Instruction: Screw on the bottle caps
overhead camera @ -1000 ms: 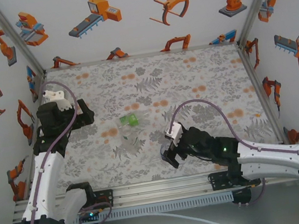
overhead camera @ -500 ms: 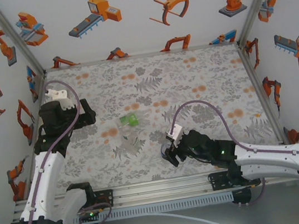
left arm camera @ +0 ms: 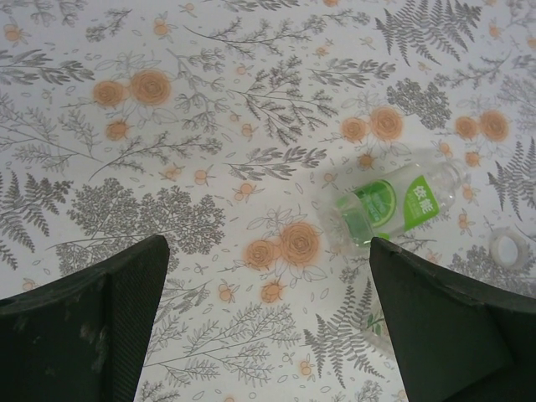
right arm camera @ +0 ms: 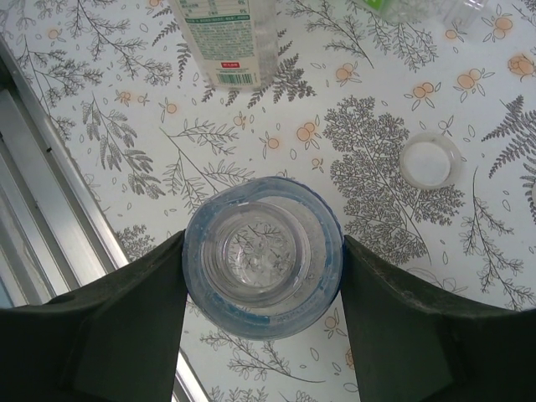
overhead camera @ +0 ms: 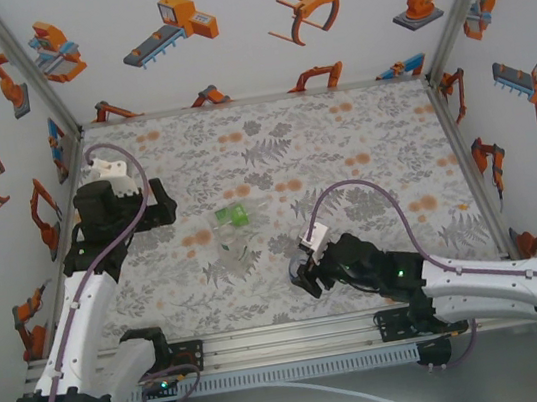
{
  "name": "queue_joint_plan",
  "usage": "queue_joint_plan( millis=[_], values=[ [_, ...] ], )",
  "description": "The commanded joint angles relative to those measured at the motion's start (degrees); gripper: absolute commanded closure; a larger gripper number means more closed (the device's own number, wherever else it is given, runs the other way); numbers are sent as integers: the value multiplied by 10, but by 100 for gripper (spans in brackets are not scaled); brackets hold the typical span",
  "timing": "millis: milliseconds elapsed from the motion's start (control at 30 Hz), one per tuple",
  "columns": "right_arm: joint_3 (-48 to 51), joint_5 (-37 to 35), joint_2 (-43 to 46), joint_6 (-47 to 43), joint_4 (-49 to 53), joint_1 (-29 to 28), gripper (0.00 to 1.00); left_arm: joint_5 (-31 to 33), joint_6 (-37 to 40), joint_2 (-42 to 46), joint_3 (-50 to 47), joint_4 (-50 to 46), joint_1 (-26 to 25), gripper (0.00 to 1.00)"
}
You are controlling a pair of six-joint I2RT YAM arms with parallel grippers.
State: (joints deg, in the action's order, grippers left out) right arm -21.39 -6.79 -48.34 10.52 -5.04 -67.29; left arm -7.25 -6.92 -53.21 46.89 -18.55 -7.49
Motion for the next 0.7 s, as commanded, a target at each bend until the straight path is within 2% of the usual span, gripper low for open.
queue_joint_plan(
  millis=[0, 300, 467, 567, 667],
  values=[
    [-32, -13, 16, -4, 18, -4, 51, -45, 13, 8, 22, -7, -3, 3],
    [-120, -7, -18, -30, 69, -4, 51, -137, -9, 53, 46, -23, -3, 3],
    [-161, -2, -40, -28, 81, -4, 51, -223, -12, 57, 74, -17, -15, 3],
    [-184, -14, -41, -13, 95, -3, 52, -273, -6, 71, 83, -1, -52, 3],
    [-207, -11, -34, -11, 114, -2, 56, -276, 1, 90, 81, 29, -119, 3]
  ],
)
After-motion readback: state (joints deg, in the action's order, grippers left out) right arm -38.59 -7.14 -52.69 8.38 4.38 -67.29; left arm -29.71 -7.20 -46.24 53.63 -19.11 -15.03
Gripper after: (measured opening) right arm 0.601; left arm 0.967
